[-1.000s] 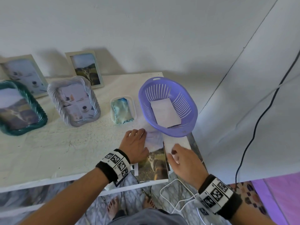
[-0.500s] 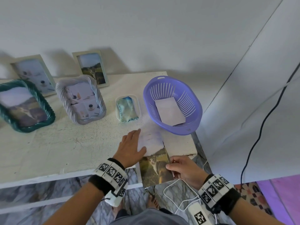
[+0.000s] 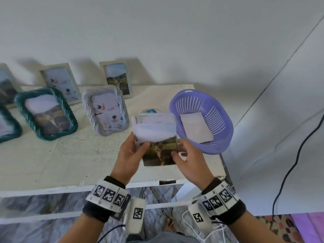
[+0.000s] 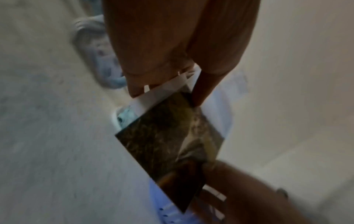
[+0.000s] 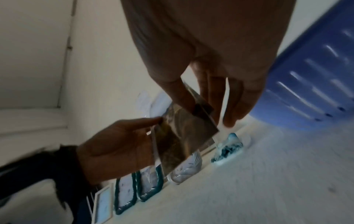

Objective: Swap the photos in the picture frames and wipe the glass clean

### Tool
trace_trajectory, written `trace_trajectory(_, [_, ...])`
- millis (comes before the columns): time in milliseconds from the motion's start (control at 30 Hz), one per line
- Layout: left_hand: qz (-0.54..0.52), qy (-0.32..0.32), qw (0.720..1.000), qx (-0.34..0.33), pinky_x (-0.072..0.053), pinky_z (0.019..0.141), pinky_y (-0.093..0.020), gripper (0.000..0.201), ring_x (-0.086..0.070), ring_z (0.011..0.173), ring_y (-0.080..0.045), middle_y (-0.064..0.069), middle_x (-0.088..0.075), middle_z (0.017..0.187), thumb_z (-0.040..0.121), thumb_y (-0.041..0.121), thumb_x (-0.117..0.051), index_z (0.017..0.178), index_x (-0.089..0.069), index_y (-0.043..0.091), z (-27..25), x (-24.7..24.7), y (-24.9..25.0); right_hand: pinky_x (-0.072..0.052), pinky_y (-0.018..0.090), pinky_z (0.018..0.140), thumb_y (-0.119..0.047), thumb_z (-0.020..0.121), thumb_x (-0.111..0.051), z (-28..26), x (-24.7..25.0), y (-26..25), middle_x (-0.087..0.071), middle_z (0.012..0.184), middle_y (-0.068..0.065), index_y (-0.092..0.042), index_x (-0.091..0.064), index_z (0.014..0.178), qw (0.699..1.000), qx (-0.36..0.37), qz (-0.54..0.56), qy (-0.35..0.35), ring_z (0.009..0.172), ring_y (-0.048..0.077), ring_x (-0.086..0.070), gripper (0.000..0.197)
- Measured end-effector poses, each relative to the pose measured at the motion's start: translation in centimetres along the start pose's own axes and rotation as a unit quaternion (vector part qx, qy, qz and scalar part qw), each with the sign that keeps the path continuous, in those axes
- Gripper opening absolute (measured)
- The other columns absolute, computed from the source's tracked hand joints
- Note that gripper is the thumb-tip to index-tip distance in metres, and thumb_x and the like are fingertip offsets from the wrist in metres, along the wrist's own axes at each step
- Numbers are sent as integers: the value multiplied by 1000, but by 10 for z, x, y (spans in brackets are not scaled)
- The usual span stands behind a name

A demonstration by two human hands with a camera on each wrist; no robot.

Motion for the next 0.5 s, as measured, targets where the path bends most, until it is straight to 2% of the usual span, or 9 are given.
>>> trace_trajectory(67, [34, -7, 998, -43, -54, 94, -35, 43, -63, 118, -25, -10, -65, 128, 94, 8, -59, 136, -51, 9, 5, -4, 5, -54, 33, 85, -18, 92, -57, 7, 4, -13, -65, 113, -2, -19, -53, 123, 997, 52, 14, 63, 104, 10, -62, 32])
trace_trajectory(167, [47, 11, 997, -63, -50, 99, -44, 46, -59, 122, -28, -10, -63, 130, 93, 16, -59, 138, -49, 11, 9, -3, -1, -55, 40, 84, -24, 93, -49, 12, -2, -20, -65, 115, 3, -12, -51, 126, 989, 93, 8, 117, 105, 18, -63, 35])
trace_trajectory(267, [73, 34, 995, -65, -50, 99, -45, 41, -60, 120, -25, -5, -65, 127, 94, 17, -58, 134, -52, 19, 9, -1, -13, -56, 45, 78, -24, 94, -47, 10, -11, -5, -67, 109, 8, -7, -52, 127, 987, 67, -16, 147, 97, 22, -66, 37])
trace_trajectory(367, [79, 44, 995, -37, -53, 94, -45, 34, -63, 112, -23, -3, -67, 119, 94, 19, -56, 127, -54, 25, 5, -1, -29, -56, 48, 74, -18, 92, -49, 6, -19, 9, -69, 103, 11, -4, -53, 122, 985, 57, -28, 161, 91, 26, -68, 34])
trace_trajectory(433, [80, 44, 996, -20, -53, 94, -44, 35, -62, 112, -24, -5, -66, 119, 93, 25, -56, 128, -53, 21, 3, 0, -37, -56, 45, 77, -17, 91, -50, 3, -25, 16, -68, 107, 9, -7, -51, 125, 986, 47, -23, 156, 95, 24, -67, 35])
trace_trajectory(500, [68, 45, 997, -4, -54, 91, -36, 34, -63, 111, -23, -8, -65, 117, 91, 21, -57, 125, -53, 20, 3, -1, -43, -56, 37, 81, -17, 91, -50, 2, -32, 21, -68, 112, 5, -10, -47, 128, 989, 35, -15, 144, 99, 19, -67, 38])
Point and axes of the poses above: each hand's wrist, its own z-axis towards the middle knuckle, its own x-axis out of the back of the hand, y = z × x, the point moved 10 cm from there along z, towards the middle knuckle
